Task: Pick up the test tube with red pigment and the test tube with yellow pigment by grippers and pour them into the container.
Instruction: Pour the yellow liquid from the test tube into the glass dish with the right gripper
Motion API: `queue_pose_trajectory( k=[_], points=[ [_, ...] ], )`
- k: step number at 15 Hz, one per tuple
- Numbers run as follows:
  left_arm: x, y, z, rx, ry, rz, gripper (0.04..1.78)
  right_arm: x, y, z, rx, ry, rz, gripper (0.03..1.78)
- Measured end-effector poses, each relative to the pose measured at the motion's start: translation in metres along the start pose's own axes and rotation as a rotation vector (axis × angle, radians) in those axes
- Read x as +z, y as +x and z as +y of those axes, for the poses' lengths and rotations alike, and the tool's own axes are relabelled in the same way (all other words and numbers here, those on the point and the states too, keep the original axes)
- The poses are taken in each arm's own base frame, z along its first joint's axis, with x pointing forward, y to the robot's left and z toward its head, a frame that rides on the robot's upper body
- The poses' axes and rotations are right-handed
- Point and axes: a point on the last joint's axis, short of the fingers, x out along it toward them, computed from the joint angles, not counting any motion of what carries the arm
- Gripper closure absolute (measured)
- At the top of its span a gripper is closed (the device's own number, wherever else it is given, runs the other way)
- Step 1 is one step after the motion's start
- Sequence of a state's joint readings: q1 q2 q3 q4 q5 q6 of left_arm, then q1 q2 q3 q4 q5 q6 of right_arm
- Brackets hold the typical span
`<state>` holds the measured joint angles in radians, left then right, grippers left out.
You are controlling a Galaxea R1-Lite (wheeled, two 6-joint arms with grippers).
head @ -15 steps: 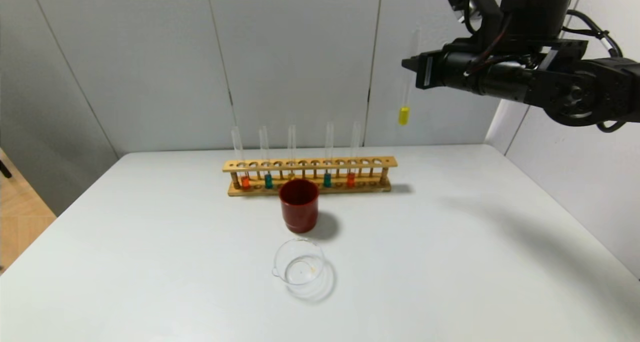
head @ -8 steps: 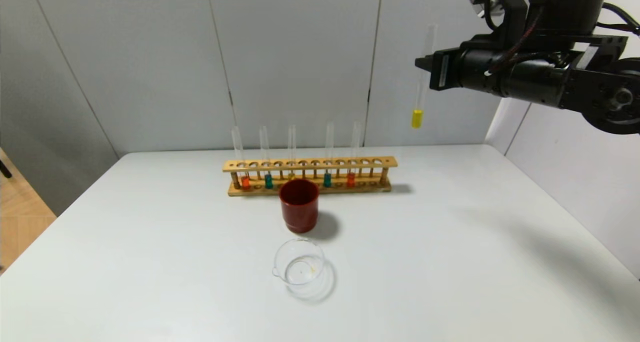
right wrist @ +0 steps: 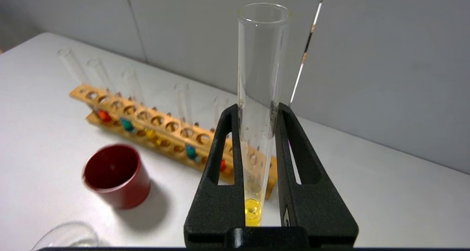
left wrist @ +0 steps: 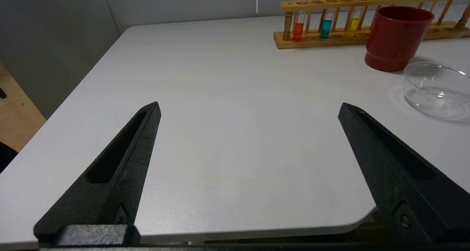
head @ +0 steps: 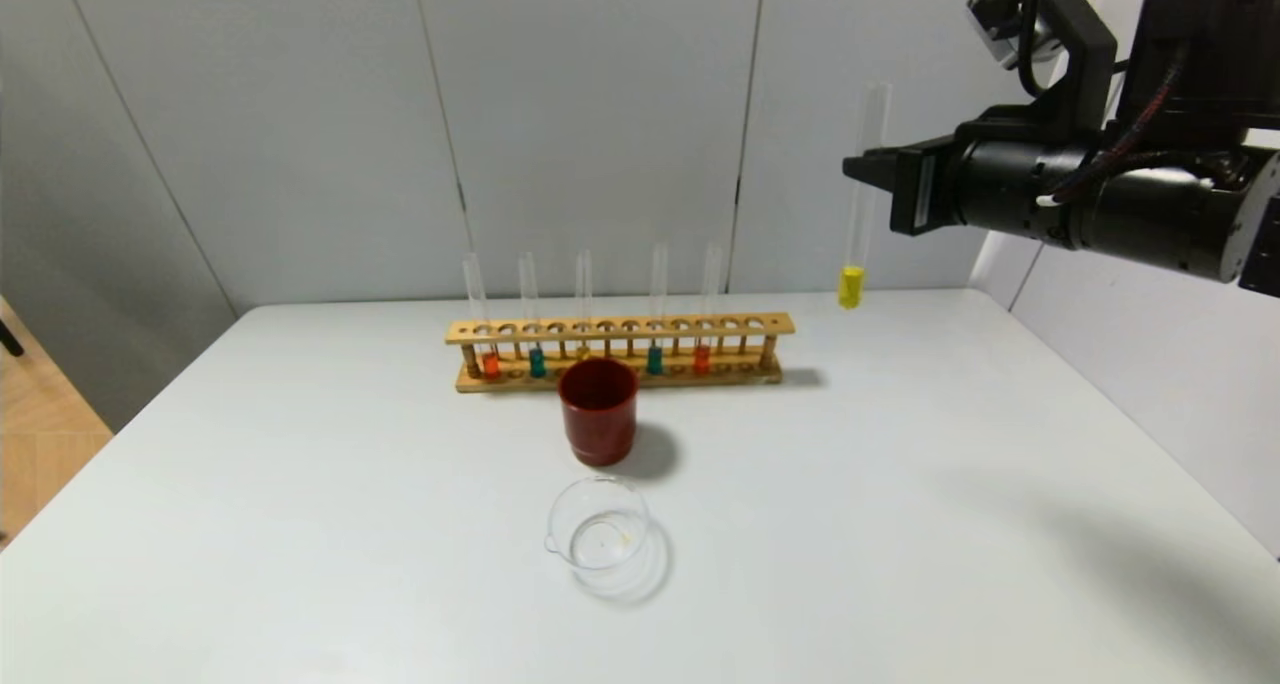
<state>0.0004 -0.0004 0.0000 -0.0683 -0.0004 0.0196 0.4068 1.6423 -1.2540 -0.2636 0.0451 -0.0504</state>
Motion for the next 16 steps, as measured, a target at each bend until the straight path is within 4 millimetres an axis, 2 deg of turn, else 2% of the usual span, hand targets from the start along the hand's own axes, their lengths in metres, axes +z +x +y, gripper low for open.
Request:
queue_pose_trajectory(
  k=[8, 13, 16],
  points=[
    [0.0, 0.0, 0.0, 0.0, 0.0, 0.0, 0.11, -0.026, -0.037, 0.029, 0.101, -0.04, 0.069, 1.54],
    [0.0, 0.0, 0.0, 0.0, 0.0, 0.0, 0.11, -0.044, -0.048, 0.053, 0.191, -0.057, 0.116, 1.54],
    [0.0, 0.0, 0.0, 0.0, 0.0, 0.0, 0.11, -0.057, -0.051, 0.059, 0.219, -0.065, 0.153, 1.54]
  ],
)
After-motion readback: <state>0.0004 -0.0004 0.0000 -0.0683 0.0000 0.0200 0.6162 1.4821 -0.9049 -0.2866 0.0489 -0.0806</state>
